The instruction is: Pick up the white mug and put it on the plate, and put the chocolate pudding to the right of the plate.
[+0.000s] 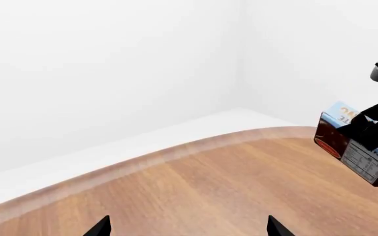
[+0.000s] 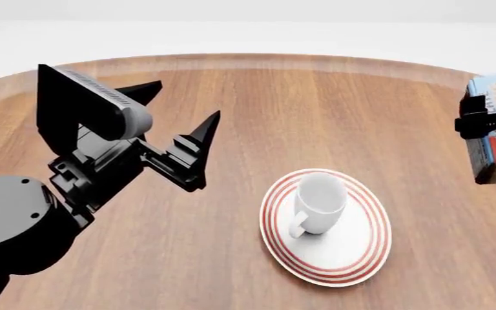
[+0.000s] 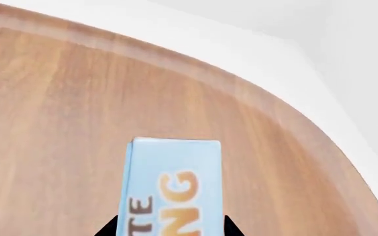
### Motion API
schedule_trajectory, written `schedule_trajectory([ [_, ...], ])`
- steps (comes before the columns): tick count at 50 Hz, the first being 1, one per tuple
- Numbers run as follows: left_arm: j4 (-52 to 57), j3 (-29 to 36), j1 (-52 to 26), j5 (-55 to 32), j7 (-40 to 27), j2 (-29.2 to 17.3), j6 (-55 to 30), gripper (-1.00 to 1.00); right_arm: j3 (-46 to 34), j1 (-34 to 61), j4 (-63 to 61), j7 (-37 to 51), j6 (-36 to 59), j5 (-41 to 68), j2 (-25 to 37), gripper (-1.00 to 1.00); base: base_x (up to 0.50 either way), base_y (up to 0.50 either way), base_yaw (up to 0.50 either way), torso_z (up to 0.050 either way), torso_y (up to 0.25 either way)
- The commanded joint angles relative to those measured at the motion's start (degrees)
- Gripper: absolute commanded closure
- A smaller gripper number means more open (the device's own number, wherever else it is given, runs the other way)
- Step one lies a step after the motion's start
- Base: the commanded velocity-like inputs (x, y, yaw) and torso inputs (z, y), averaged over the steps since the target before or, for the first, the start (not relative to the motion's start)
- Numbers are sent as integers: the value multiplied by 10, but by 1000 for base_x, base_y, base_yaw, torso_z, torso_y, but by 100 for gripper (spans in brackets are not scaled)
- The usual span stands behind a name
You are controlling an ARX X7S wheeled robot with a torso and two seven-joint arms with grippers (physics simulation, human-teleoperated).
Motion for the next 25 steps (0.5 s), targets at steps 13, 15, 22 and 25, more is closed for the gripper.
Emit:
schedule_trajectory([
  [13,3,-13,6,15,12,17,-9,-100,-9,-25,13,-122,35,-42,-19,100,0,0,0,0,0],
  [15,3,-13,5,15,12,18,-10,-100,-13,-25,1,-132,29,-54,-11,100,0,0,0,0,0],
  [22,4,-12,6,15,11,20,-11,-100,-21,-24,-37,-141,28,-67,13,100,0,0,0,0,0],
  [25,1,-12,6,16,12,21,-11,-100,-23,-31,-42,-145,23,-72,16,100,0,0,0,0,0],
])
